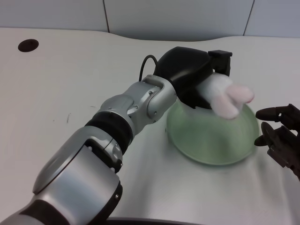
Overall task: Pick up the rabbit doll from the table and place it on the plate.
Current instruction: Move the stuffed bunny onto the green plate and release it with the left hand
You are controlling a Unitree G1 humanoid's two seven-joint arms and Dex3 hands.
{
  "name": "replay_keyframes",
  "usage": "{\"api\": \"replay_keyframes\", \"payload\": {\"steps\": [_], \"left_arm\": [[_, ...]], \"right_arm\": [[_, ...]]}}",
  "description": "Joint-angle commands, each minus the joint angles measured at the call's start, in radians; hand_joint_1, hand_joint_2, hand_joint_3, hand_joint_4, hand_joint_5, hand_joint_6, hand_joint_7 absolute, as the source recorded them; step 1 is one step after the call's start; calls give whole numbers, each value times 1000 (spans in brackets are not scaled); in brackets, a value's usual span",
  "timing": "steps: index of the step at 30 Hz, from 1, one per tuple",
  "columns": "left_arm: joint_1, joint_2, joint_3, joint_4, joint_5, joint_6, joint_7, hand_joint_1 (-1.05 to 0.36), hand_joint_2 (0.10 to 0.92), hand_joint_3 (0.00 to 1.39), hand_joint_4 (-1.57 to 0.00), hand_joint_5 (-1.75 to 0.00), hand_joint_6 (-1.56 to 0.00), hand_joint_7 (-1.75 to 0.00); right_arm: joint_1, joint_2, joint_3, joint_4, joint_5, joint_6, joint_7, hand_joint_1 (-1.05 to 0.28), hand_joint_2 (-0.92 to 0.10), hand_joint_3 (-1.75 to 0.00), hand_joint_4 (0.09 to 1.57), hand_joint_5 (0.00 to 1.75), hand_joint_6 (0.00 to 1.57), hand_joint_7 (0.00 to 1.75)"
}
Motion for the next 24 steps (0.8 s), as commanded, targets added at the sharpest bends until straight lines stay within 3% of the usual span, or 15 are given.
{"api": "replay_keyframes", "payload": {"steps": [1,4,5,7,8,10,11,12,15,18,21,24], "left_arm": [[4,-6,-20,6,19,2,10,-57,413,896,-958,-1746,-720,-1746],[9,-9,-34,10,26,7,7,-64,424,896,-929,-1746,-705,-1746],[12,-9,-36,11,27,8,8,-67,469,792,-914,-1746,-672,-1746],[12,-10,-28,16,14,13,-45,-69,498,726,-907,-1746,-654,-1746],[9,-10,-21,18,4,16,-85,-136,567,584,-825,-1746,-590,-1746],[9,-8,-4,20,-19,12,-161,-172,612,493,-780,-1746,-555,-1746],[11,-7,5,20,-31,7,-195,-263,665,371,-584,-1706,-443,-1678],[13,-6,9,20,-39,4,-222,-350,753,201,-403,-1613,-350,-1511],[14,-5,8,19,-39,7,-250,-428,843,34,-253,-1327,-335,-1055],[18,-3,0,17,-28,-5,-239,-450,844,4,-357,-492,-473,-245],[16,0,-20,16,-7,-16,-215,-496,828,0,-345,-154,-417,-28],[10,0,-33,17,4,-16,-218,-575,824,0,-210,-41,-274,-3]], "right_arm": [[16,-7,2,-20,0,8,-2,-277,-921,-469,367,1577,346,1312],[24,-11,7,-23,-12,-3,-1,-275,-921,-471,366,1574,333,1311],[26,-11,7,-24,-14,-4,-1,-276,-921,-472,378,1586,337,1315],[30,-11,8,-26,-15,-10,1,-277,-921,-473,383,1595,340,1317],[31,-10,9,-27,-14,-14,2,-273,-921,-481,386,1623,344,1323],[35,-11,11,-26,-16,-25,4,-269,-921,-485,385,1641,346,1326],[36,-10,12,-24,-17,-33,5,-272,-921,-487,381,1644,339,1319],[38,-11,13,-22,-18,-40,6,-273,-921,-487,386,1654,333,1309],[40,-13,16,-25,-21,-40,5,-276,-921,-484,392,1665,334,1297],[45,-16,18,-29,-20,-45,7,-281,-921,-477,395,1680,346,1295],[45,-20,17,-20,-20,-59,11,-284,-921,-475,395,1684,350,1298],[46,-18,15,-28,-16,-40,6,-283,-921,-477,387,1668,352,1305]]}}
